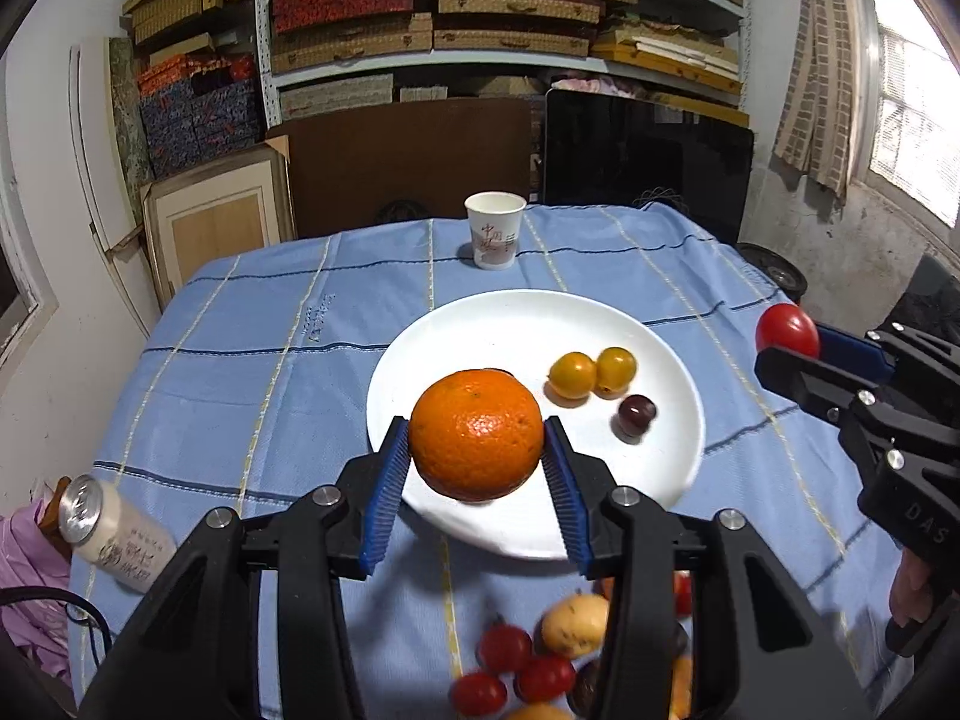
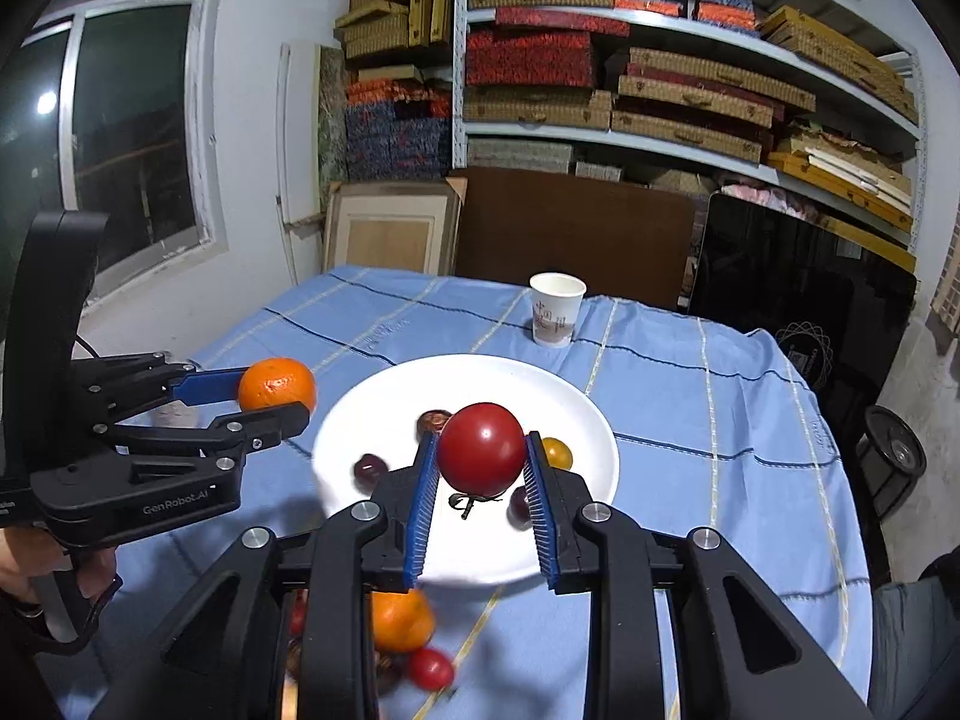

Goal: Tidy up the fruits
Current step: 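Carry the orange and red tomato over the white plate and open both tools, then return to the fruit pile and grasp a tan round fruit with the right tool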

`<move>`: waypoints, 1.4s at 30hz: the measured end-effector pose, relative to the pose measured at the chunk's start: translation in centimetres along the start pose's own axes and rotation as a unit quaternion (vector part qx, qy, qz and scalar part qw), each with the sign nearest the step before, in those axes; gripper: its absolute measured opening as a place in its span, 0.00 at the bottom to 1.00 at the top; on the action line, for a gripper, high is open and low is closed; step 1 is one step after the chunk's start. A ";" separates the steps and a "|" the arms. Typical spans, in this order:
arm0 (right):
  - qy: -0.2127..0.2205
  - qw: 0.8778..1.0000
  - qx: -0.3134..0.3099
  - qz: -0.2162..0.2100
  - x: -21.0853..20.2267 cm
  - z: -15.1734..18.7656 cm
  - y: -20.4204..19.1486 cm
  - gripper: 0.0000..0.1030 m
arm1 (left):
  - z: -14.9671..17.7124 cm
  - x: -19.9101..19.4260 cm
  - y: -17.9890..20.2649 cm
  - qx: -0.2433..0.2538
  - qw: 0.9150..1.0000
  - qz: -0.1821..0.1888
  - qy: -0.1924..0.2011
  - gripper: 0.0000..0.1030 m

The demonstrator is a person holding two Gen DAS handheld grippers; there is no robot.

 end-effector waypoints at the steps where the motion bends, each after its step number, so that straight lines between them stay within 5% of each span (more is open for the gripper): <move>1: -0.005 1.000 0.003 -0.002 1.0 -0.1 0.2 0.28 | -0.1 0.9 -0.2 -0.002 1.000 -0.003 -0.003 0.42; 9: -0.044 0.999 0.026 -0.006 8.1 1.1 1.6 0.28 | -0.2 7.7 -1.6 -0.005 0.999 -0.026 -0.033 0.42; 18: -0.062 0.997 0.037 -0.008 11.0 2.3 2.2 0.29 | 0.1 11.1 -1.8 -0.005 0.998 -0.024 -0.056 0.43; 20: -0.054 0.998 0.023 -0.001 10.9 2.1 2.0 0.44 | 0.2 11.3 -2.0 -0.008 0.998 -0.029 -0.062 0.70; 22: -0.043 0.999 0.018 0.004 10.4 1.8 1.9 0.52 | -0.3 10.5 -2.5 -0.012 0.998 -0.047 -0.040 0.78; 32: -0.025 0.999 0.030 -0.014 4.9 2.2 1.0 0.52 | 0.2 4.8 -2.7 -0.020 0.999 -0.033 -0.015 0.78; 42: -0.033 0.997 0.038 -0.057 -4.8 8.0 -4.4 0.52 | 6.2 -5.7 -0.8 -0.012 1.000 0.014 -0.003 0.82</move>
Point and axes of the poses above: each gripper's, at about its wrist camera, not at the fingertips, and x roughly the way its jaws point, y to its right, z to its underside, the point moved 9 cm from there along x, roughly the way its jaws point, and after that the axes turned 3 degrees about -z, right-handed, at the moved point
